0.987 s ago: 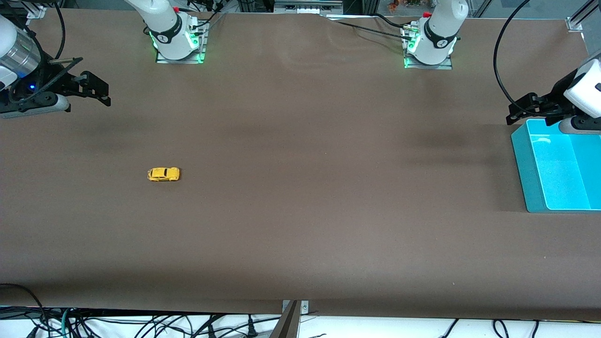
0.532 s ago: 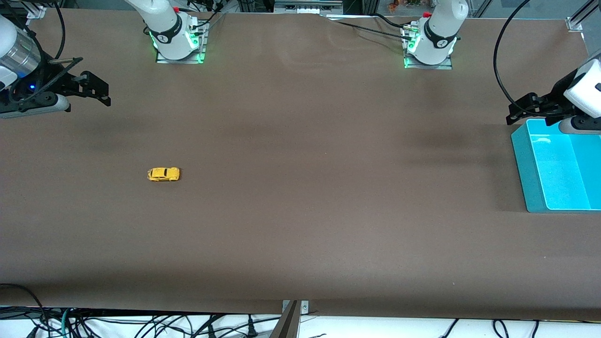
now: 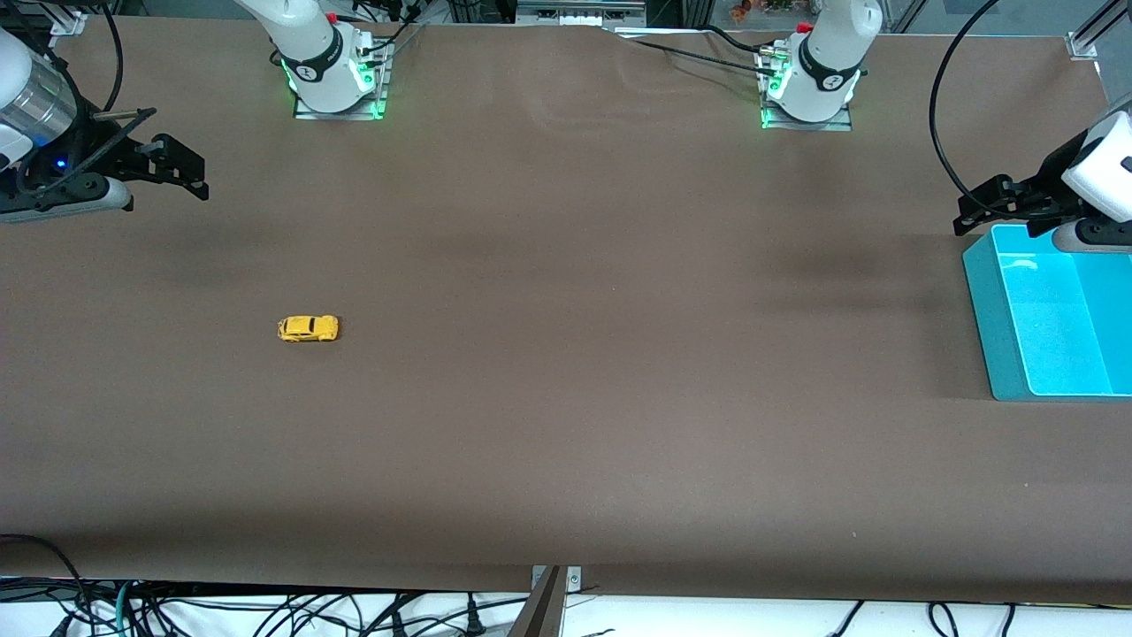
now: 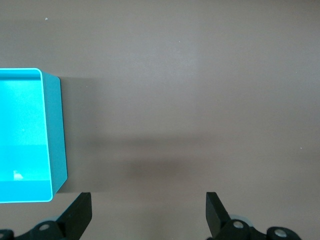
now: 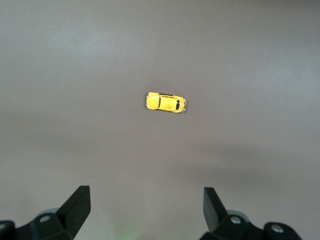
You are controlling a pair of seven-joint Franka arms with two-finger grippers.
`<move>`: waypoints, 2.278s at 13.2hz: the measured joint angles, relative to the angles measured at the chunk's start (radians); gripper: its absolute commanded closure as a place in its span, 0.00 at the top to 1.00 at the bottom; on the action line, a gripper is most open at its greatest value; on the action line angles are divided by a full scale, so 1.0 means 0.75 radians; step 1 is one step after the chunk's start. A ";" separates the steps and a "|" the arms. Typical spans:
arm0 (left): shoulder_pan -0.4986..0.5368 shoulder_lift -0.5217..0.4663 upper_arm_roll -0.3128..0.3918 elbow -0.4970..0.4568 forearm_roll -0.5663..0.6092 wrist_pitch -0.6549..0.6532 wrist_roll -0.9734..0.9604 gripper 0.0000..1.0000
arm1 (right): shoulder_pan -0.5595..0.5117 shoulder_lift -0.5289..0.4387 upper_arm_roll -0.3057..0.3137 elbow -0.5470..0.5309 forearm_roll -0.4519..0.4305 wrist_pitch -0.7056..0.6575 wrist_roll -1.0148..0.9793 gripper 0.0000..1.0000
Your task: Wind and store yellow beetle car
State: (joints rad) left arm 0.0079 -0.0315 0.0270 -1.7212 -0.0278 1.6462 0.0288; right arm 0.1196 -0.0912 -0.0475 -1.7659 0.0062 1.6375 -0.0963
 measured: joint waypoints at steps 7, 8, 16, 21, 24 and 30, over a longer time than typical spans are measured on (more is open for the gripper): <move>0.000 0.000 0.000 0.000 0.000 0.000 0.000 1.00 | 0.000 0.000 0.000 0.000 0.000 0.000 0.000 1.00; 0.000 0.000 0.000 0.000 0.000 0.000 0.000 1.00 | 0.000 0.000 0.000 0.000 0.000 0.000 0.000 1.00; 0.000 0.000 0.000 0.000 0.000 0.000 0.000 1.00 | 0.000 0.000 0.000 0.000 0.000 -0.006 0.000 1.00; 0.000 0.000 0.000 0.000 0.000 0.000 0.000 1.00 | 0.000 0.000 0.000 -0.012 0.000 -0.012 0.000 1.00; 0.000 0.000 0.000 0.000 0.000 0.000 0.000 1.00 | 0.000 0.003 0.001 -0.064 0.000 0.042 0.000 1.00; 0.000 0.000 0.000 0.000 0.000 0.000 0.000 1.00 | 0.000 0.045 0.007 -0.337 0.000 0.402 -0.049 1.00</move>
State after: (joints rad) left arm 0.0075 -0.0315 0.0268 -1.7212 -0.0278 1.6458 0.0288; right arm 0.1197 -0.0578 -0.0426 -2.0183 0.0064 1.9389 -0.1332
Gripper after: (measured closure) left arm 0.000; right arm 0.000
